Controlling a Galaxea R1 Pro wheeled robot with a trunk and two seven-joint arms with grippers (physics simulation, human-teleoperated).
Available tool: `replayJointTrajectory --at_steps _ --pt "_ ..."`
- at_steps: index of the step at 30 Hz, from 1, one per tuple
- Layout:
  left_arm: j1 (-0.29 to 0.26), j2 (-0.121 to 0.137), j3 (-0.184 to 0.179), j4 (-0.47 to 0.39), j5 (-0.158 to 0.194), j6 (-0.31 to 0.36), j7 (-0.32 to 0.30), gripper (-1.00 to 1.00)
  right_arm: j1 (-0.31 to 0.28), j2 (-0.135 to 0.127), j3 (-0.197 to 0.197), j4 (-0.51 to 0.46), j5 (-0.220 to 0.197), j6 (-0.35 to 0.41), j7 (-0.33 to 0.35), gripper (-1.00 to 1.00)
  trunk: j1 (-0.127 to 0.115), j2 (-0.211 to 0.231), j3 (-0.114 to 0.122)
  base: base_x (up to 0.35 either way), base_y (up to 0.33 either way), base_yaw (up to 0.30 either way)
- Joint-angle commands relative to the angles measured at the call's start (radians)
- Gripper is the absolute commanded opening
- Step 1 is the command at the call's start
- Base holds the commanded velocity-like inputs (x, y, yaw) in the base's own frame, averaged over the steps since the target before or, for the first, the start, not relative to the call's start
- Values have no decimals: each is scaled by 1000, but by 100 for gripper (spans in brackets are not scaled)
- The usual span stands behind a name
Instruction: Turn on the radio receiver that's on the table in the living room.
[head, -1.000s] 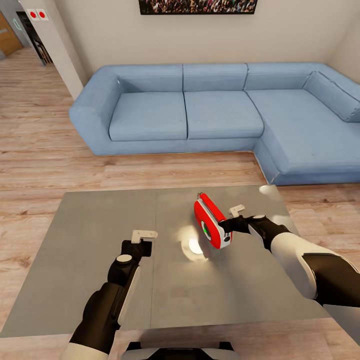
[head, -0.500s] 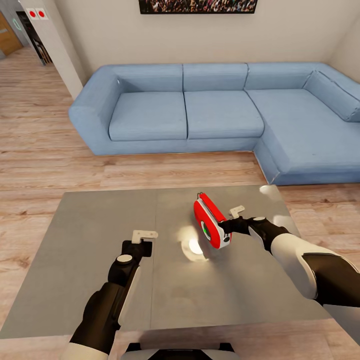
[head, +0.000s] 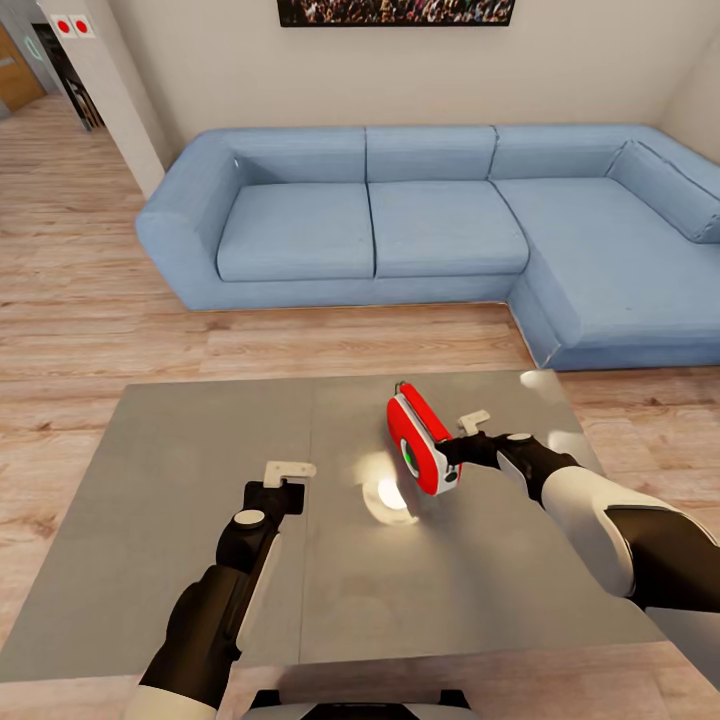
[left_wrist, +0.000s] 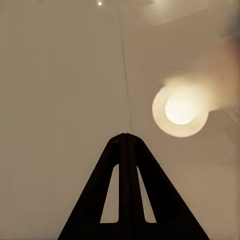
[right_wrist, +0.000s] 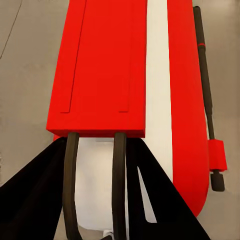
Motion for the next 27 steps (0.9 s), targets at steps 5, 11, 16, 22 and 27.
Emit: replayJointTrajectory --at_steps 5,11,16,22,27 --pt "0 0 0 1 0 0 0 -100 1 -1 18 1 10 1 -4 -100 20 -35 -16 0 0 0" --pt "0 0 0 1 0 0 0 -100 1 -1 18 1 10 0 -5 -100 24 -42 -19 0 0 0" --pt "0 0 -1 1 0 0 0 -100 1 -1 18 1 10 0 -7 -100 24 -42 -19 0 0 0" --pt "0 0 0 2 0 0 0 -100 1 0 18 1 10 0 -7 -100 24 -42 -19 0 0 0" --pt "0 0 -1 2 0 0 0 -100 1 0 18 1 10 0 -7 -100 24 -42 -19 0 0 0"
